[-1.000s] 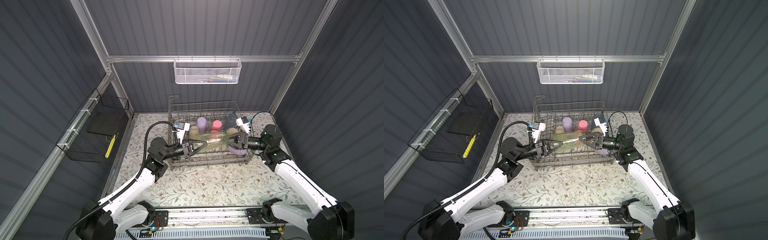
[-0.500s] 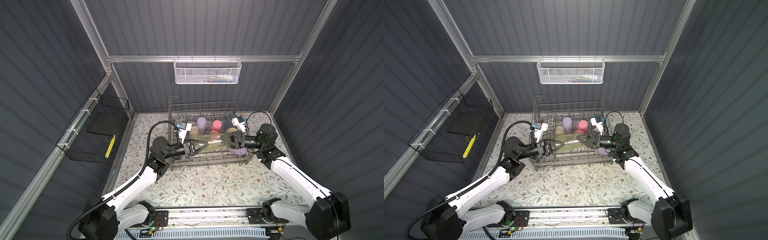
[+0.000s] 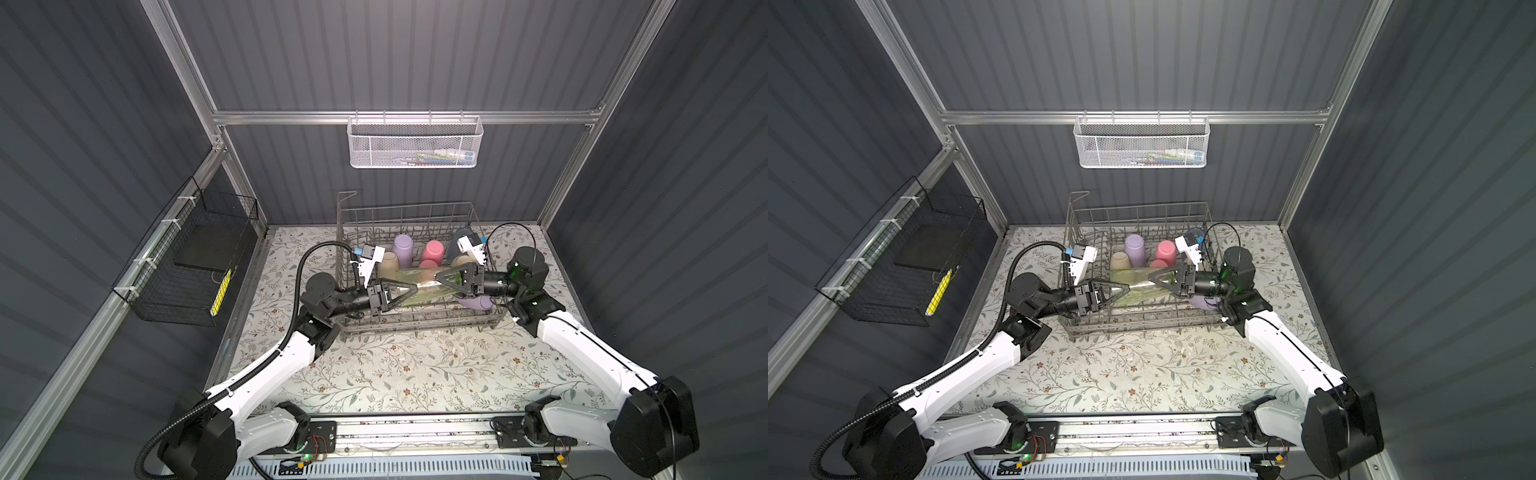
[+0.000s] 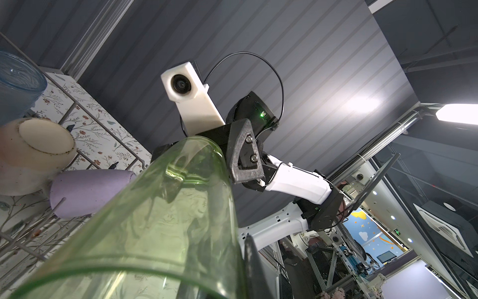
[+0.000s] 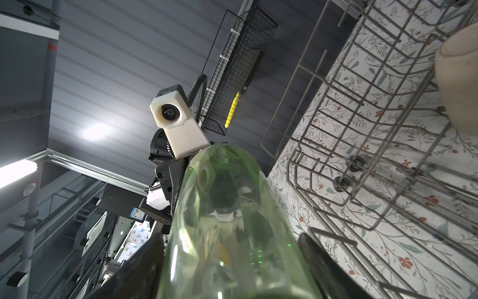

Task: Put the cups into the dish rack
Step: 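Close the right gripper on the green glass's base held by the left gripper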

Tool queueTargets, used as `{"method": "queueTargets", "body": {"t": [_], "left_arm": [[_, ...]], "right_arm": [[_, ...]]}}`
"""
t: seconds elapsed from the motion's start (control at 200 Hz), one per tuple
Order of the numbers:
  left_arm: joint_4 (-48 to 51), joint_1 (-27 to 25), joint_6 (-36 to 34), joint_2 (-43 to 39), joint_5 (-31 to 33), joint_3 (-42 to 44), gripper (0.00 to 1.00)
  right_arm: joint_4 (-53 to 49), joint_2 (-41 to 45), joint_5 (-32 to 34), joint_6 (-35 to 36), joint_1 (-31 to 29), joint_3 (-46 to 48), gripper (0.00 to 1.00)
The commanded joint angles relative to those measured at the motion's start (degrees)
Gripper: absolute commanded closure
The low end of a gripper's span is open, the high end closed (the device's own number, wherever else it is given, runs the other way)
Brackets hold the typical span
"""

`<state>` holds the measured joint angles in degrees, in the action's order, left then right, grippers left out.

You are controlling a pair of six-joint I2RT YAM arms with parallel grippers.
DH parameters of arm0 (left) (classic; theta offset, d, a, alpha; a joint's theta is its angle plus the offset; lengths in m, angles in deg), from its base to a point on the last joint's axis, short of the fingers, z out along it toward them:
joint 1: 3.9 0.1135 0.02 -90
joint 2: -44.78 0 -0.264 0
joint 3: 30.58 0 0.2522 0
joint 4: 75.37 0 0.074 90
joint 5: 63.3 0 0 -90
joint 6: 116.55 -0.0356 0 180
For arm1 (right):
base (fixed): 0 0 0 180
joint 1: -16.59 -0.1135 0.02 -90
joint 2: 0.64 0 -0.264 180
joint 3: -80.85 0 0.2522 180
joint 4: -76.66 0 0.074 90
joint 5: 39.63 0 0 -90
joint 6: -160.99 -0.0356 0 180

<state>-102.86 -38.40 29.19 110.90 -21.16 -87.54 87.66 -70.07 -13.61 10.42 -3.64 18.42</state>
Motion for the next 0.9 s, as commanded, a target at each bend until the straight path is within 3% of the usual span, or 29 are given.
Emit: {"method": "queueTargets", "body": {"t": [0.0,0.39,0.655,0.896], "left_arm": [[-2.8,0.0,-0.5,-0.3,-1.0,0.0,1.0],[-1.9,0.0,-0.8,-0.9,-0.6,0.4,1.0],[0.9,0.0,-2.1,-2.8,0.8,0.7,0.69],[5.0,0.0,-4.3,-4.8,2.1,0.4,0.64]], "right_arm": [[2.1,-0.1,0.1,-0.2,-0.4,-1.3,0.28],[2.9,0.5,1.2,-0.5,-0.5,-0.3,0.63],[0.7,2.5,3.4,1.5,0.3,0.5,0.71],[-1.1,3.6,3.6,2.5,1.6,0.9,0.76]]}}
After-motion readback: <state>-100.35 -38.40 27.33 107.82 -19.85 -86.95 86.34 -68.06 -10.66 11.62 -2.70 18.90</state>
